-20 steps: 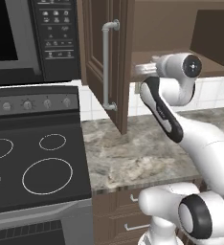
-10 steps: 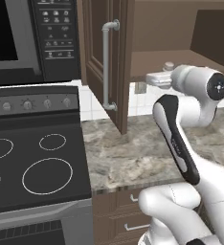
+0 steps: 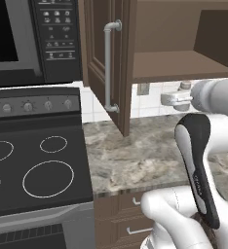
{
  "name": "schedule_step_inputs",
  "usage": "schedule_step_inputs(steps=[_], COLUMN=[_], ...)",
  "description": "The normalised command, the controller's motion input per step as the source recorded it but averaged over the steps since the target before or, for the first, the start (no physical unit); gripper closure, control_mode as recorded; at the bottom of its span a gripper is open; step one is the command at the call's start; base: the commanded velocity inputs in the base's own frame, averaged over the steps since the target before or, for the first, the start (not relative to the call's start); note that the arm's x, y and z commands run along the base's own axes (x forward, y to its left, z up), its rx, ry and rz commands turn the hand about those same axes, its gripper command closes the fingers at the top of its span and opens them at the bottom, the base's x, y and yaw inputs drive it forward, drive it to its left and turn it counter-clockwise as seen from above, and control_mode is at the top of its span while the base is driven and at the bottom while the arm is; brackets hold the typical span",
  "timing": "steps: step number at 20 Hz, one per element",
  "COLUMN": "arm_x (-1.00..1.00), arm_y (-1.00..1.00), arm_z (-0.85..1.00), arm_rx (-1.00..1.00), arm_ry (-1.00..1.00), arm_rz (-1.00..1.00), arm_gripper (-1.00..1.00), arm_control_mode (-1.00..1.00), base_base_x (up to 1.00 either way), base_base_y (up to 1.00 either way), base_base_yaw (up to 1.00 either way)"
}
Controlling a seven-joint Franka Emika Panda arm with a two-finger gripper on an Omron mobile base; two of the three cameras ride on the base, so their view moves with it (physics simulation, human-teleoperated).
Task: Retrieve the shaker from the cabinet and place it next the steak on a plate on the dining table.
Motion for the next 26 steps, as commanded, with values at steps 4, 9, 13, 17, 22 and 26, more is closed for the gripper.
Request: schedule_step_inputs(steps=[4,9,13,17,22,26], arm_x=[-1.0,-1.0,-0.94,-0.6,-0.31,-0.28], arm_y=[0.0,0.0,0.0,0.07,0.07,0.0], arm_z=[0.0,0.02,0.0,0.0,0.07,0.2], arm_rx=[-0.01,0.0,0.0,0.0,0.0,0.0], arm_ry=[0.36,0.07,-0.03,-0.14,-0.33,-0.34], arm_rz=[0.07,0.03,0.01,0.0,0.0,0.0], arm_gripper=[1.0,1.0,1.0,1.0,1.0,1.0], arm_control_mode=[-1.0,-1.0,-1.0,-1.0,-1.0,-1.0], base_base_x=[0.0,0.0,0.0,0.0,0.0,0.0], base_base_y=[0.0,0.0,0.0,0.0,0.0,0.0], base_base_yaw=[0.0,0.0,0.0,0.0,0.0,0.0])
